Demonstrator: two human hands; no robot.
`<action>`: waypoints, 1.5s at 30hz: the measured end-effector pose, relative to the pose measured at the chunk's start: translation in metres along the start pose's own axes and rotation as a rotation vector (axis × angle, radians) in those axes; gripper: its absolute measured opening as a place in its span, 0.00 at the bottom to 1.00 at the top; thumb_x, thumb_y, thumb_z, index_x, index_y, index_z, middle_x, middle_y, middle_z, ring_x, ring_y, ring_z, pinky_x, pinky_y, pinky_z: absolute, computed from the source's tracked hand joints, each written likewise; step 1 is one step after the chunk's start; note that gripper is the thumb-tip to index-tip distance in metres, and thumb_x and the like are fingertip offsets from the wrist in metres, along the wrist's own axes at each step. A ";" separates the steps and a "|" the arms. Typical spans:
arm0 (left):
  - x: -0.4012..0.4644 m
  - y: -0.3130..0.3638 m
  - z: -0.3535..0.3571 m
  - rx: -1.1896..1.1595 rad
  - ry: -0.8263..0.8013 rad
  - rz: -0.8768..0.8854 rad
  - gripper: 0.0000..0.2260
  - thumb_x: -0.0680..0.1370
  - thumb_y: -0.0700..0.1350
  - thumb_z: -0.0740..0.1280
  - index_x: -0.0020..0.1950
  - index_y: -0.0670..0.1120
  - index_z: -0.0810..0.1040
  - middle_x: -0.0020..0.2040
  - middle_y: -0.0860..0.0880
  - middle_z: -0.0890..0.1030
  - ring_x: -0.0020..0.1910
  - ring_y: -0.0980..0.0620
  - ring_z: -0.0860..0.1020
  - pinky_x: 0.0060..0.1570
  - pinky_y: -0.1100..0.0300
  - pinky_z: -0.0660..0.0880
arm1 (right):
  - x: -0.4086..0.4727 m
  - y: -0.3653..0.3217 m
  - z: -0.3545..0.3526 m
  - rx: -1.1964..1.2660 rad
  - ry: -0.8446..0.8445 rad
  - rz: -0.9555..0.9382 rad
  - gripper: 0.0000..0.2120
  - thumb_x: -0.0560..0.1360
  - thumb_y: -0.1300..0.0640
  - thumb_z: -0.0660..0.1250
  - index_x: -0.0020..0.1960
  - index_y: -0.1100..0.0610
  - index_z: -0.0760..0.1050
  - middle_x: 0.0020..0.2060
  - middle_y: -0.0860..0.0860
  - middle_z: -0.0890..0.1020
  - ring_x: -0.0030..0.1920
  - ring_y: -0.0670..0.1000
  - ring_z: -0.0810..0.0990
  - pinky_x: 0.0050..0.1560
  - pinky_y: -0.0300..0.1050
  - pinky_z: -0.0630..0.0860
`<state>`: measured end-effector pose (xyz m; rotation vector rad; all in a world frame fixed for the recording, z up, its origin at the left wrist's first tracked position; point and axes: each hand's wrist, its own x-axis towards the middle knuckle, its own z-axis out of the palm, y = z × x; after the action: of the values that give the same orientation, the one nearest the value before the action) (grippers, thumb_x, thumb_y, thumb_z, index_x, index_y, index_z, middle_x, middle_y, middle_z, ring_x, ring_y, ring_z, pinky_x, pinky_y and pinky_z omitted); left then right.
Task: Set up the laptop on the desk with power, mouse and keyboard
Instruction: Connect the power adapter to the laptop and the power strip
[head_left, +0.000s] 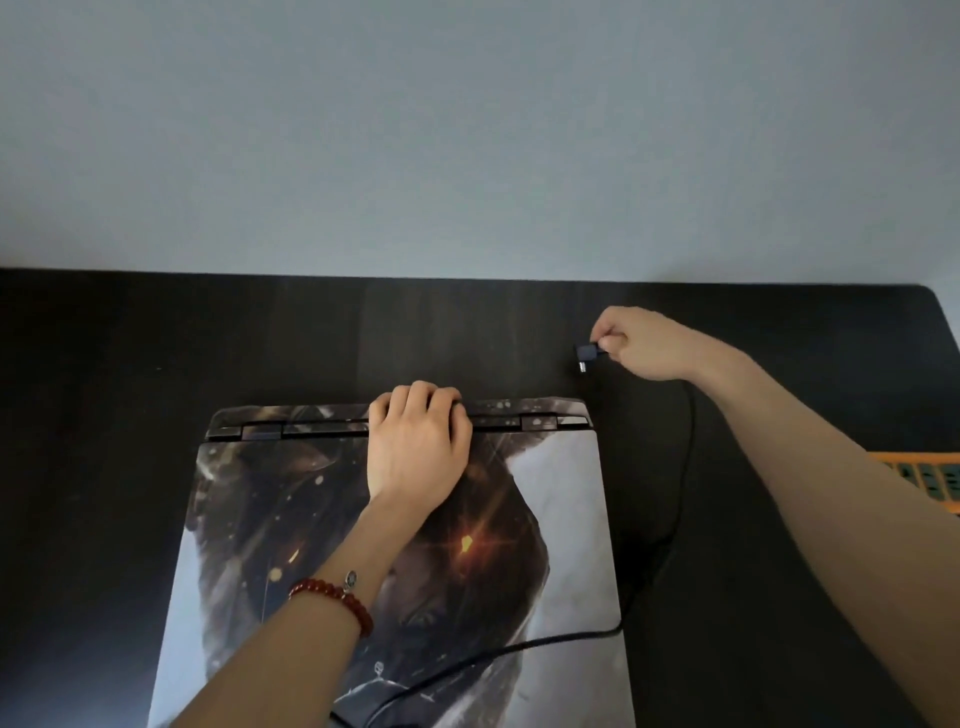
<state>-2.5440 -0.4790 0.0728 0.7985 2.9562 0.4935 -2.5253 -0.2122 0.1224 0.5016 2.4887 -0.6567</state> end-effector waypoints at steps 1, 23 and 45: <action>0.000 0.000 0.000 -0.003 0.001 -0.004 0.15 0.76 0.48 0.55 0.49 0.46 0.80 0.46 0.47 0.81 0.46 0.46 0.78 0.53 0.48 0.71 | -0.004 0.002 -0.004 -0.045 -0.027 0.023 0.08 0.78 0.60 0.56 0.54 0.55 0.71 0.50 0.52 0.76 0.49 0.51 0.73 0.48 0.45 0.67; -0.003 -0.001 0.003 -0.029 0.113 -0.097 0.10 0.74 0.44 0.59 0.45 0.44 0.80 0.43 0.48 0.82 0.45 0.47 0.78 0.59 0.47 0.67 | 0.012 -0.090 0.068 0.419 -0.088 -0.170 0.12 0.79 0.62 0.52 0.57 0.57 0.73 0.42 0.44 0.74 0.44 0.44 0.74 0.49 0.42 0.69; -0.001 0.002 0.006 0.085 0.133 -0.184 0.09 0.75 0.45 0.59 0.44 0.44 0.78 0.41 0.46 0.80 0.44 0.45 0.77 0.60 0.43 0.69 | 0.003 -0.081 0.099 -0.128 0.362 -0.421 0.17 0.75 0.64 0.57 0.58 0.52 0.76 0.54 0.49 0.78 0.54 0.52 0.70 0.51 0.47 0.60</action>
<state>-2.5413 -0.4763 0.0681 0.5096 3.1515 0.4287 -2.5270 -0.3310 0.0748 0.0428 2.9945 -0.5944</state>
